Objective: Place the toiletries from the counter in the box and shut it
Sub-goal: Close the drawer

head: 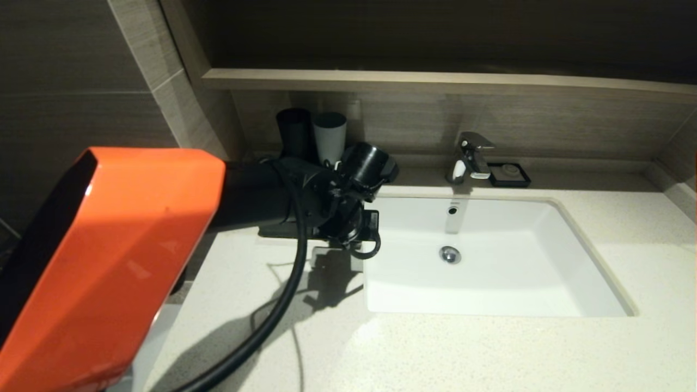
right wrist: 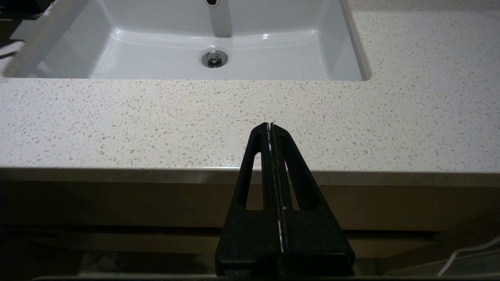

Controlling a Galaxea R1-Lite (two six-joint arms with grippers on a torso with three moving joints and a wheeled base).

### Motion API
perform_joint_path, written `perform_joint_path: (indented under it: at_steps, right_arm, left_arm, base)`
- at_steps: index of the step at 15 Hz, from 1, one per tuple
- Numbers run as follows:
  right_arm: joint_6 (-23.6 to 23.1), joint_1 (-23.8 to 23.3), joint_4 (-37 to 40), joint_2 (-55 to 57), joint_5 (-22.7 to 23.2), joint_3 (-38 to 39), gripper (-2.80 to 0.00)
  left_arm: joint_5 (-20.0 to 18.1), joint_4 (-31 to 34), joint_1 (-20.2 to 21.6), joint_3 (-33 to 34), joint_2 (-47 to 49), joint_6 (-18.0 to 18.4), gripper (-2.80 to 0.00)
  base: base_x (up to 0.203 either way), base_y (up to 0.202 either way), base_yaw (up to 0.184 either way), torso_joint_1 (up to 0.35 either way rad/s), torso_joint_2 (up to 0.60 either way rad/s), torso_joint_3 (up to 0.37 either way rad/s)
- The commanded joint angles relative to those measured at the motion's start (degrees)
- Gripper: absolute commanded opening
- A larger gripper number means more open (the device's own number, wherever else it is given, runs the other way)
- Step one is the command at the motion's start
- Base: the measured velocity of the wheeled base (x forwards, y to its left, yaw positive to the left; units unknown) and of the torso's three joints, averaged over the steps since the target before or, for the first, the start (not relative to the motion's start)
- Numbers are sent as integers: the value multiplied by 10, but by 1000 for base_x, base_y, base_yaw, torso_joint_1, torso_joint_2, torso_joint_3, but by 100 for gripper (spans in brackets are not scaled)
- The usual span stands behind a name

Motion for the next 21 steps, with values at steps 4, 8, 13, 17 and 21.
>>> perform_joint_path:
  at_steps: [4, 8, 13, 17, 21]
  right_arm:
    - [0, 0, 0, 0, 0, 0, -280]
    - [0, 0, 0, 0, 0, 0, -280]
    - [0, 0, 0, 0, 0, 0, -280]
    - [0, 0, 0, 0, 0, 0, -280]
    - [0, 0, -1, 0, 0, 0, -280]
  left_arm:
    - [3, -15, 5, 0, -3, -1, -280]
    - [19, -10, 5, 1, -12, -2, -280]
    - [28, 44, 4, 6, -47, -7, -280]
    - [27, 75, 4, 53, -101, -11, -280]
    - [27, 75, 13, 135, -199, -8, -280]
  base:
    - [0, 0, 0, 0, 0, 0]
    - [0, 0, 0, 0, 0, 0]
    - [0, 0, 0, 0, 0, 0]
    - [0, 0, 0, 0, 0, 0]
    - [0, 0, 0, 0, 0, 0]
